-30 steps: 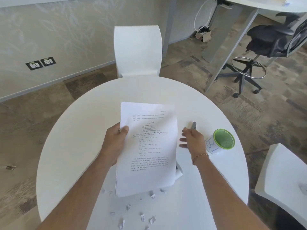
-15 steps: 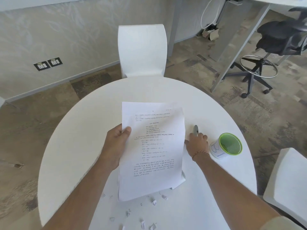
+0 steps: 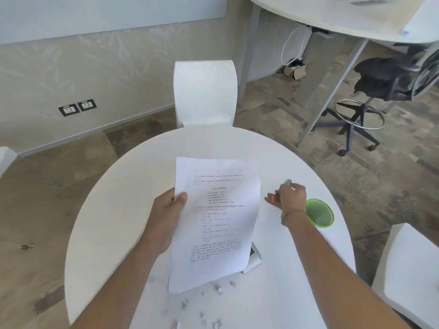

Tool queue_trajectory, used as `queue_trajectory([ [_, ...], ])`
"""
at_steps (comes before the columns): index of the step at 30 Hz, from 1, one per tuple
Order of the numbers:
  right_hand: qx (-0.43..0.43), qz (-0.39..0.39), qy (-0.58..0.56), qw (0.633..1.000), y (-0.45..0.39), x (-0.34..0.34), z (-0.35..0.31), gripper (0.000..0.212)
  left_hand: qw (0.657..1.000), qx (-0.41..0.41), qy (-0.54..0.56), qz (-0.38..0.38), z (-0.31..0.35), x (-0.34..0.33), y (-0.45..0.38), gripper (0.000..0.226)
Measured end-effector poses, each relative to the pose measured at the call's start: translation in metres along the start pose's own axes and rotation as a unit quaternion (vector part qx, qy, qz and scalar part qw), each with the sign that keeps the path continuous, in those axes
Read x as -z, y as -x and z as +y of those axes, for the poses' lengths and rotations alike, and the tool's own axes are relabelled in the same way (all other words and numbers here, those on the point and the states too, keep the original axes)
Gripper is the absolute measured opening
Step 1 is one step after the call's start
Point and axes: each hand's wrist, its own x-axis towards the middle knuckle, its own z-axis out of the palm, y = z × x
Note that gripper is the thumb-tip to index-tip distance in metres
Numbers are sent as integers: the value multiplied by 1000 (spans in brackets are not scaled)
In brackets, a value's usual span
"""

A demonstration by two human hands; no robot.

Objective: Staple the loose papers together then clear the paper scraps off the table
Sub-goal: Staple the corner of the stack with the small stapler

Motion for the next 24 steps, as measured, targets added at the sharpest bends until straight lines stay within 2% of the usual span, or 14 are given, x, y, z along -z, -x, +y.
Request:
queue_trajectory([
  [3, 53, -7, -46, 998, 17, -12, -36, 35, 1000, -16, -14, -7, 6, 0, 7, 24],
  [7, 121, -59, -89, 987, 65, -24, -85, 17, 999, -29, -26, -21, 18, 0, 26, 24],
  [13, 129, -182, -148, 964, 132, -33, -127, 3, 994, -53, -82, -51, 29, 2, 56, 24],
  [15, 136, -189, -134, 963, 149, -38, -131, 7, 992, -58, -95, -56, 32, 2, 65, 24],
  [18, 134, -184, -95, 969, 168, -47, -131, 24, 990, -64, -103, -66, 34, 0, 77, 23],
  [24, 156, -168, -15, 973, 205, -66, -122, 19, 986, -87, -110, -85, 37, -5, 101, 23],
])
